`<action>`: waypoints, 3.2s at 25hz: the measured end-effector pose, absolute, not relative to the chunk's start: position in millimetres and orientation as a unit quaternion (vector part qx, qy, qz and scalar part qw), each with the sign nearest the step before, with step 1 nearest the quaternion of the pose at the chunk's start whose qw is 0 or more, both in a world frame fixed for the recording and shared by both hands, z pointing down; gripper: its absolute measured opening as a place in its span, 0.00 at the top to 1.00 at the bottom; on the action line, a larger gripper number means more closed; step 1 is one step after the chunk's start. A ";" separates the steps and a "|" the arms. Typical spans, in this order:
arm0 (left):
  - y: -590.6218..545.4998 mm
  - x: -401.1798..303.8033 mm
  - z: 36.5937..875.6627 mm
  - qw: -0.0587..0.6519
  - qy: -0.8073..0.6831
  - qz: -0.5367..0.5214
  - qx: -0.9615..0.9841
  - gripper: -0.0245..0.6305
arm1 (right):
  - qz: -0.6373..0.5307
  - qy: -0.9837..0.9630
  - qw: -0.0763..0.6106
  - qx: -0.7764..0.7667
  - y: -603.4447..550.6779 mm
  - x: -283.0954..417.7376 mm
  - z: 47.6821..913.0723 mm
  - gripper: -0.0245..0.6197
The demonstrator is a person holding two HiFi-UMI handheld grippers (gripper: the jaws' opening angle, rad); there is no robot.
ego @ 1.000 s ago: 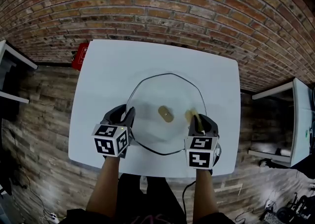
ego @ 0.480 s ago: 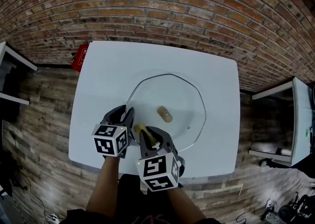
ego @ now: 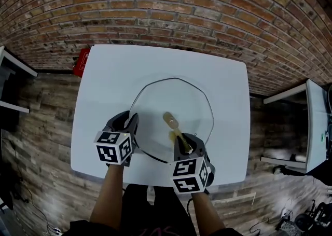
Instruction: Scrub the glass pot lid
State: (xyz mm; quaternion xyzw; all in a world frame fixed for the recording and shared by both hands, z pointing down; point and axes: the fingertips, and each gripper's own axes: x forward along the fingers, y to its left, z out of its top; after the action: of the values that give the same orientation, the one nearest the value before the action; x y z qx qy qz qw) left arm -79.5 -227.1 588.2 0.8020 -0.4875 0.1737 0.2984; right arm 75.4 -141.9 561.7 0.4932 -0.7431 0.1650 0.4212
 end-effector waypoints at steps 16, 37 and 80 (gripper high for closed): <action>-229.3 -77.9 586.2 0.281 -0.481 0.181 0.810 0.78 | 0.143 -0.709 0.404 0.560 -157.2 131.0 548.7 0.87; -244.6 -82.9 483.1 0.121 -0.510 0.137 0.841 0.78 | 0.101 -0.743 0.247 0.614 -189.8 119.8 477.0 0.87; -205.8 -44.2 273.7 -0.029 -0.484 0.036 0.874 0.88 | -0.025 -0.769 0.026 0.638 -171.3 86.9 254.8 0.87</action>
State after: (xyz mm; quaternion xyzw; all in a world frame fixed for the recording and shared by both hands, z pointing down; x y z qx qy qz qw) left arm -44.2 -205.8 273.7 0.8741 -0.4836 0.0355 -0.0287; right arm 86.9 -171.3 254.8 0.6379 -0.7693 -0.0251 0.0260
